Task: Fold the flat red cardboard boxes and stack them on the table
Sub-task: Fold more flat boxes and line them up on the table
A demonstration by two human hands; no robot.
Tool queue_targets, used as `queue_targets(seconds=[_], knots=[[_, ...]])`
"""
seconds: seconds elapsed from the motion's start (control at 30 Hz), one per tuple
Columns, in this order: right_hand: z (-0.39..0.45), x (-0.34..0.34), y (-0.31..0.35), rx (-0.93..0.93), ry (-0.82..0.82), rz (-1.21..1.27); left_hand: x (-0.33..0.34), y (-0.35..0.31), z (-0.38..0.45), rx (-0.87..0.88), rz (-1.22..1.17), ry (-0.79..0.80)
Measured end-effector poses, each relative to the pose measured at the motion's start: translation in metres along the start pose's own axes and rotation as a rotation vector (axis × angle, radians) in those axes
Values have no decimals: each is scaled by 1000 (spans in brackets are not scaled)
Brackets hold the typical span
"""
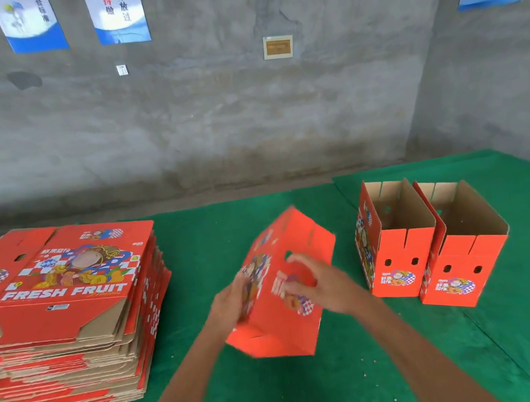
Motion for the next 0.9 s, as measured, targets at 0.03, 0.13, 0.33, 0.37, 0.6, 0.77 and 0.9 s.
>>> queue_targets(seconds=[0.03, 0.13, 0.33, 0.37, 0.6, 0.77, 0.9], knots=[[1, 12, 4, -50, 28, -186, 18, -2, -3, -20, -69, 82], [-9, 46, -3, -38, 36, -471, 60, -6, -10, -25, -202, 183], [-54, 94, -70, 143, 64, -529, 132, 13, -13, -193, -350, 332], [-59, 97, -81, 171, 61, -521, 143, 13, -12, -202, -358, 352], [-62, 77, -147, 288, 15, -439, 211, -16, 15, -193, -320, 476], [-38, 51, -192, 327, 55, -384, 253, -42, 51, -235, -251, 497], [-13, 36, -223, 332, 94, -372, 275, -63, 79, -310, -215, 484]])
Point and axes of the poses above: each hand's wrist, its own z-axis towards the middle knuckle, its own x-axis out of the palm, y = z × x, the point moved 6 cm from there along z, towards the middle knuckle, and after that the axes turned 9 degrees about -x, right-handed, at the moved point
